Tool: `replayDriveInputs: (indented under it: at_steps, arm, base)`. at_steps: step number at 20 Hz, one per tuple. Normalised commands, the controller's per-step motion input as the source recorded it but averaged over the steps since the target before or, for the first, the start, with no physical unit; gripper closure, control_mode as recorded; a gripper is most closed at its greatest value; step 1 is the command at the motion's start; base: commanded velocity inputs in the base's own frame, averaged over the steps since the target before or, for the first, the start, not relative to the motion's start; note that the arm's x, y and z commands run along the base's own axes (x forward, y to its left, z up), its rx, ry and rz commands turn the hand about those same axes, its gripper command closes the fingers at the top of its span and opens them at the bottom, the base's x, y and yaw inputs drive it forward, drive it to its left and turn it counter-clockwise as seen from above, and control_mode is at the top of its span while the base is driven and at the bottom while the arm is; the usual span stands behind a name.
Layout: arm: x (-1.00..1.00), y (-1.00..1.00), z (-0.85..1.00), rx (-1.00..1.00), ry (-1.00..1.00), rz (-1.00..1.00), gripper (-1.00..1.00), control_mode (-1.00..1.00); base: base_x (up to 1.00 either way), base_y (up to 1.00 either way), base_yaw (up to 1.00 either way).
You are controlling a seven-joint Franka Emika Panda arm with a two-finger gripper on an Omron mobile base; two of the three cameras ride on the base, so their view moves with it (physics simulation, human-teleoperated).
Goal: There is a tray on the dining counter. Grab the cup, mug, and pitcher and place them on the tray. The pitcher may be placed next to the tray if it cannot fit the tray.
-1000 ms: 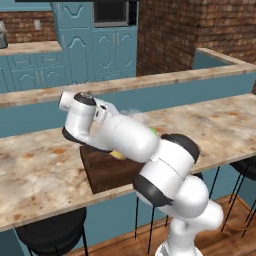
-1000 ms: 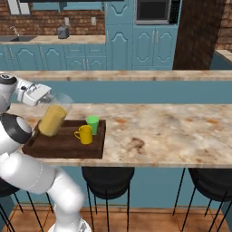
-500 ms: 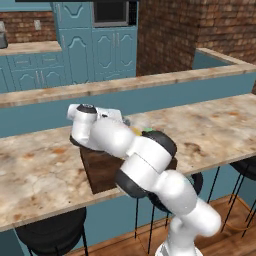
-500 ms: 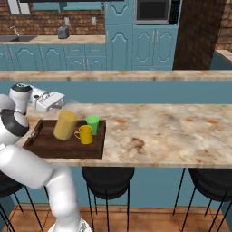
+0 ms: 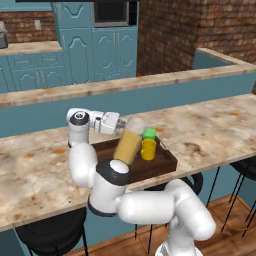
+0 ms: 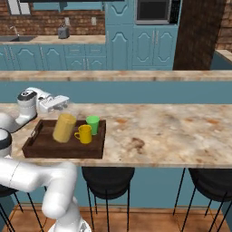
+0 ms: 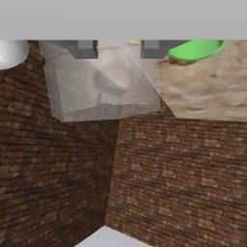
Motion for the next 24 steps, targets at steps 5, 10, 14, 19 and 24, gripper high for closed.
replayDriveInputs:
  at_steps: [5, 10, 14, 19, 24]
  arm:
    - [0.00, 0.15, -0.31, -0.05, 0.00, -0.04, 1.00, -1.00]
    - [-0.38, 0.35, -0.45, -0.04, 0.00, 0.00, 1.00, -1.00]
    - [-0.66, 0.15, -0.45, 0.00, 0.00, 0.00, 1.00, -1.00]
    - [-0.38, 0.07, -0.23, 0.00, 0.00, 0.00, -1.00, -1.00]
    - [-0.13, 0.11, 0.01, 0.00, -0.08, 0.01, -1.00, -1.00]
  base:
    - [0.00, 0.00, 0.00]
    - [0.00, 0.00, 0.00]
    - [0.00, 0.00, 0.00]
    - [0.00, 0.00, 0.00]
    - [0.00, 0.00, 0.00]
